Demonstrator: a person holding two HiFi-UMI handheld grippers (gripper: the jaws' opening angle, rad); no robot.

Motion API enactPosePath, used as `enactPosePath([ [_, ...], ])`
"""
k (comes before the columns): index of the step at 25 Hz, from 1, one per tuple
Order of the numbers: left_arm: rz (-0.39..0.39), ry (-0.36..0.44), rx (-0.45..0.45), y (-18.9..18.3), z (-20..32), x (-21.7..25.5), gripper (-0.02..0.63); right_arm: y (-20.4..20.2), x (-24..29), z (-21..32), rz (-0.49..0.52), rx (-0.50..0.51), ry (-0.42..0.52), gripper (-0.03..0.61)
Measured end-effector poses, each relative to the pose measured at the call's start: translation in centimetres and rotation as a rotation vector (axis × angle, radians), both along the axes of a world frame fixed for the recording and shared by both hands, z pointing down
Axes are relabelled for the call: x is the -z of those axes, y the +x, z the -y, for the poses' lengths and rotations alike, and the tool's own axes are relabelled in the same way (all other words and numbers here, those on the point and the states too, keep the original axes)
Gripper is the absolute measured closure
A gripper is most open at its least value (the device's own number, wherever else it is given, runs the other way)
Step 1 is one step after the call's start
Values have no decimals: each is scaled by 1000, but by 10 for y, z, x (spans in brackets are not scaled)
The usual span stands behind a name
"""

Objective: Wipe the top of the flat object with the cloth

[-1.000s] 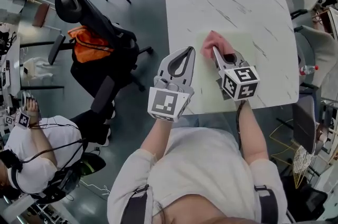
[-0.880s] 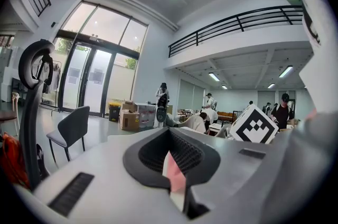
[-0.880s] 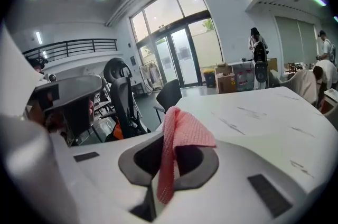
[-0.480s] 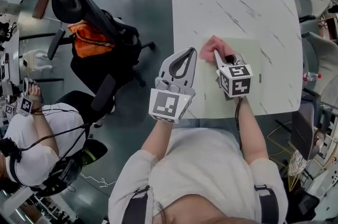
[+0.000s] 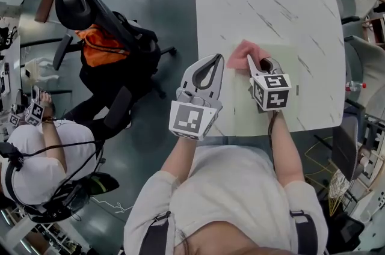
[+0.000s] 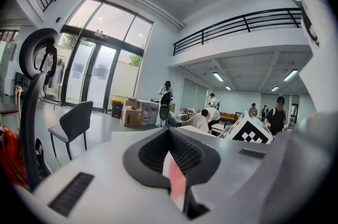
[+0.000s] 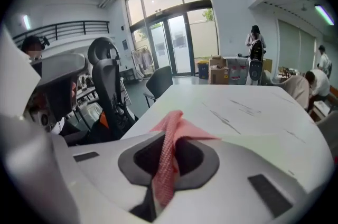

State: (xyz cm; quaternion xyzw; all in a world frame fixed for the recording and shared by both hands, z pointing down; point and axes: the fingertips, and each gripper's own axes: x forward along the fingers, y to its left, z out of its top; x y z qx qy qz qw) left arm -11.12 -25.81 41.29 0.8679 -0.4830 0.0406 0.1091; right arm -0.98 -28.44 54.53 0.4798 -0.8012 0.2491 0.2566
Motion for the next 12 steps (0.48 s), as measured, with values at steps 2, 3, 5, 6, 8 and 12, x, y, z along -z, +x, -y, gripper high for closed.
enactPosePath([
  [2,0,-7,8,1,-2,0,603,-2,-5,-2,-97,42,14,546],
  [3,3,-13,13,1,-3,0,603,-2,-8,-2,-156,66,19,549],
  [5,3,-14,14,2,-2,1,603,-2,-13,-1,-247,102,27,552],
  [6,0,-10,10,1,0,1,603,-3,-14,1,-271,111,29,552],
  [8,-7,-7,9,-1,2,2,603,-3,-14,4,-286,114,26,552],
  [12,-7,-9,8,1,4,1,603,10,-15,6,-282,84,13,552],
])
